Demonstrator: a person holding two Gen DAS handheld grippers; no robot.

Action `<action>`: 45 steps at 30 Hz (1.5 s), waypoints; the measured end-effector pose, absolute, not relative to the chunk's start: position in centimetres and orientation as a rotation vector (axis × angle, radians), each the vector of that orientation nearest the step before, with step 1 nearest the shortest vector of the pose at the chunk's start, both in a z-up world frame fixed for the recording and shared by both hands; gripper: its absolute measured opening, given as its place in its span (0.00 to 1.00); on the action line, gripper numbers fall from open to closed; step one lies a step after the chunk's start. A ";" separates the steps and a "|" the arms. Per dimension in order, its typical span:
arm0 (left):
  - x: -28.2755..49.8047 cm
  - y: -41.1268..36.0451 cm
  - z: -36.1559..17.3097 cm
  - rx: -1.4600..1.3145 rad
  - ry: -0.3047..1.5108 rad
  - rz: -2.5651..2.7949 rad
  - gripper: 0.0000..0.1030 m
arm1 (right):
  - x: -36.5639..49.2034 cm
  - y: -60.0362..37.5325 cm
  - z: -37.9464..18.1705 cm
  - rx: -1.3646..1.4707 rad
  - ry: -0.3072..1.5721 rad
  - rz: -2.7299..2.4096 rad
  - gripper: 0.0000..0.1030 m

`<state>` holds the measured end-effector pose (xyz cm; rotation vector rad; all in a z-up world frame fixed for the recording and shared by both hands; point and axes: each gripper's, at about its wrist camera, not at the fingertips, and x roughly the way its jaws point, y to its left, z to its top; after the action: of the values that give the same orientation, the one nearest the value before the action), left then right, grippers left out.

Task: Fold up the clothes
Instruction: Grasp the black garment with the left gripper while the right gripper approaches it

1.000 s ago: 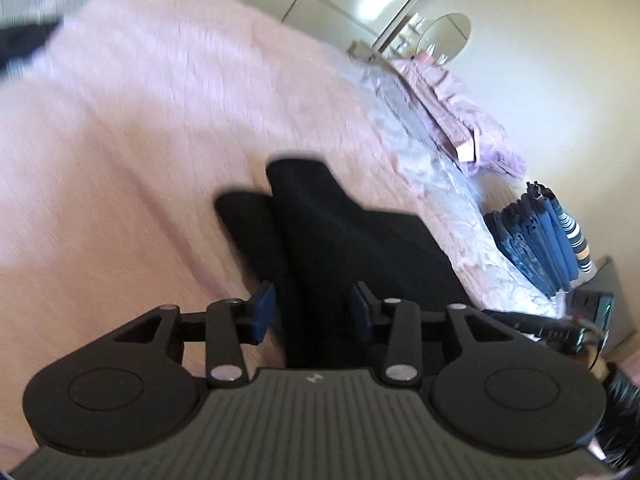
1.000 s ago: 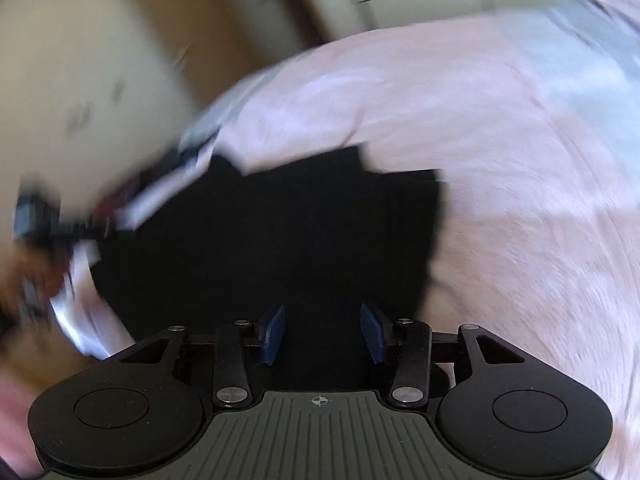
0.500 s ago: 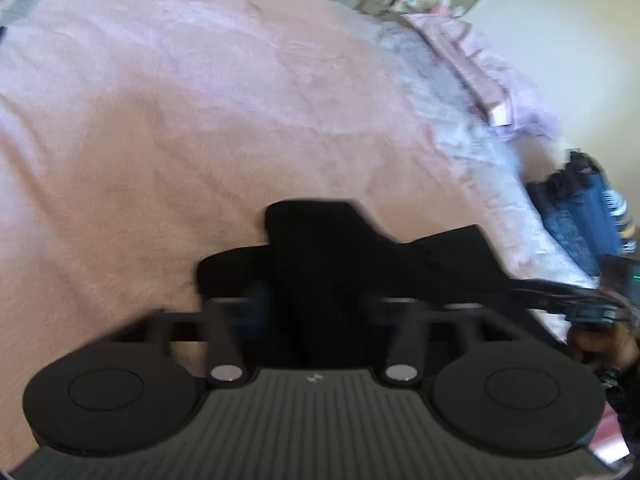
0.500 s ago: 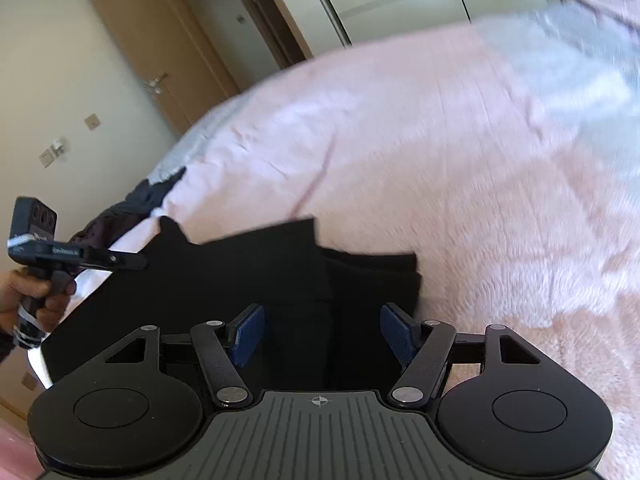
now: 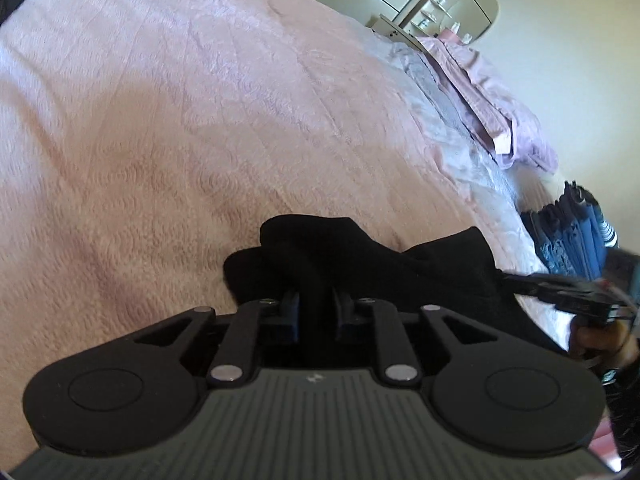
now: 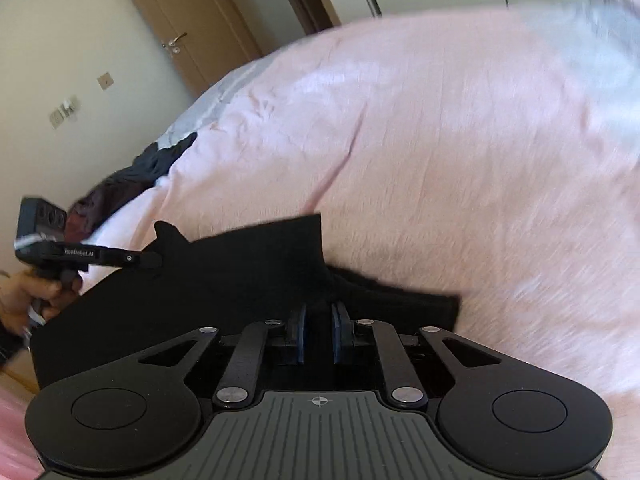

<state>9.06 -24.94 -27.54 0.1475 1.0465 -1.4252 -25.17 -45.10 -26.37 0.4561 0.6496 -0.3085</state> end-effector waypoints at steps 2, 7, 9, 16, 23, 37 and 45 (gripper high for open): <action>8.7 -23.6 -25.7 0.163 0.985 -1.409 0.20 | -26.0 -43.1 -24.5 0.354 0.635 -0.344 0.36; 6.7 -19.2 -21.2 0.169 0.886 -1.447 0.20 | -28.6 -36.4 -22.1 0.272 0.580 -0.308 0.46; 4.3 -17.3 -20.1 0.190 0.868 -1.539 0.20 | -29.0 -34.4 -22.5 0.337 0.547 -0.232 0.46; -1.0 -12.4 -26.1 0.353 0.882 -1.558 0.21 | -25.8 -30.6 -25.6 0.413 0.593 -0.106 0.46; -2.2 -8.2 -25.3 0.253 0.795 -1.490 0.19 | -17.4 -30.0 -24.3 0.284 0.640 0.047 0.46; -0.8 -8.6 -28.4 0.140 0.855 -1.450 0.20 | -3.9 -30.5 -30.6 0.095 0.875 0.117 0.54; -1.3 -8.9 -28.8 0.143 0.835 -1.434 0.21 | -1.0 -34.1 -29.0 0.247 0.837 0.089 0.48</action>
<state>-1.34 -8.88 -28.82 0.1434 0.8354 -1.4344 -1.02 -34.08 -29.00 0.2468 0.8368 0.0887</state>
